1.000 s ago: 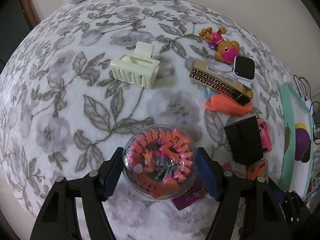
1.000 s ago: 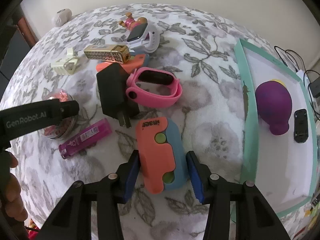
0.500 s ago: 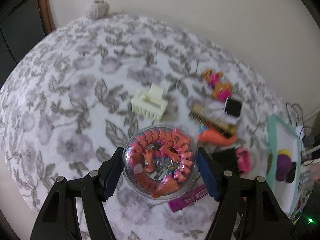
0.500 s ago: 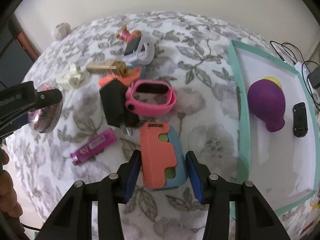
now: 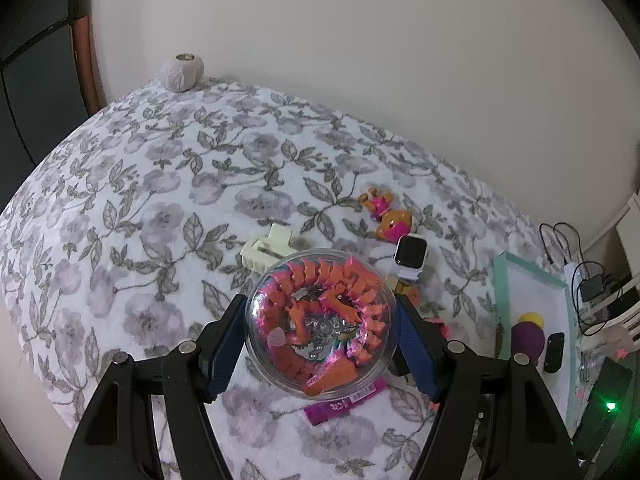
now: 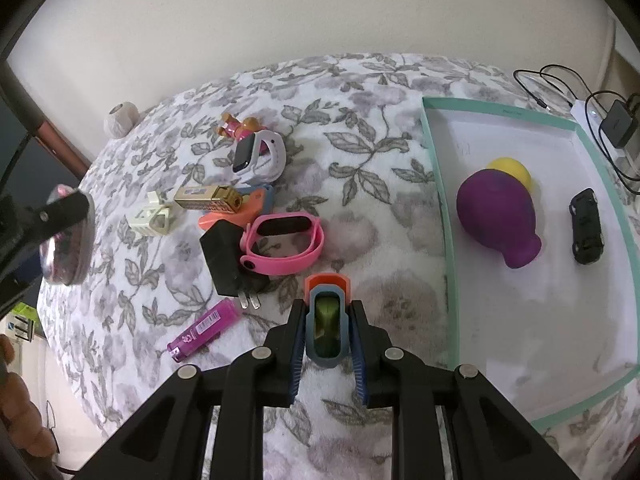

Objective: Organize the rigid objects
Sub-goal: 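Grasp the orange-and-blue case with the right gripper while the left gripper lifts the container, then carry container with left gripper toward teal box while right gripper carries case there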

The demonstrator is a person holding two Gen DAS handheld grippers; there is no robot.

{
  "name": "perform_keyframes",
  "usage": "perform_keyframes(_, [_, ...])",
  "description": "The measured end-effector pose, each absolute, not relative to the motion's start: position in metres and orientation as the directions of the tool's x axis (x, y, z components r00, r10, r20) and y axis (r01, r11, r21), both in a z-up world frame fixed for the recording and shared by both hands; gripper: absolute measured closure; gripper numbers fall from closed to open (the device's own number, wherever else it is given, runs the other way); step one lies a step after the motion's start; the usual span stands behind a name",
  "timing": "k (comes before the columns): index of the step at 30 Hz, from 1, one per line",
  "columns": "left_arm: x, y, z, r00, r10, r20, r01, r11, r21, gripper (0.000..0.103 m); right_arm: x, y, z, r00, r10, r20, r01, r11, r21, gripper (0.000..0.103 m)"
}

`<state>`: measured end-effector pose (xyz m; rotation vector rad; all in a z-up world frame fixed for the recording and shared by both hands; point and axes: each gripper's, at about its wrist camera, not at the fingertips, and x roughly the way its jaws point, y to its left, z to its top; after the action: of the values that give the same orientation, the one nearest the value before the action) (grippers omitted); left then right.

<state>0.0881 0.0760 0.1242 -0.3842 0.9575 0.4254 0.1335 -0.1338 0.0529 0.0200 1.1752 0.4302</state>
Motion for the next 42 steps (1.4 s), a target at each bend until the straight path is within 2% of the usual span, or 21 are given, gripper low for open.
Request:
perform_keyframes(18, [0.087,0.076,0.112,0.472,0.158,-0.867,-0.512,0.85,-0.124,0.03,0.129,-0.124,0.044,0.29,0.289,-0.913,-0.356,0.917,0.177,0.081])
perform_keyframes(22, [0.086,0.074,0.117,0.491,0.162,-0.856,-0.501,0.857,-0.125,0.03,0.132,-0.133,0.052,0.29,0.318,-0.903,-0.333,0.918,0.217,0.081])
perform_keyframes(29, [0.085,0.059,0.136,0.556,0.164,-0.815,-0.454,0.881,-0.133,0.03,0.136,-0.163,0.093,0.382,0.412,-0.827,-0.277,0.905,0.322,0.081])
perform_keyframes(36, [0.087,0.048,0.134,0.55,0.151,-0.822,-0.429,0.895,-0.123,0.03,0.14,-0.173,0.083,0.354,0.419,-0.836,-0.246,0.904,0.349,0.081])
perform_keyframes(42, [0.088,0.042,0.133,0.545,0.153,-0.824,-0.416,0.903,-0.108,0.03,0.137,-0.163,0.073,0.339,0.392,-0.856,-0.274,0.911,0.309,0.081])
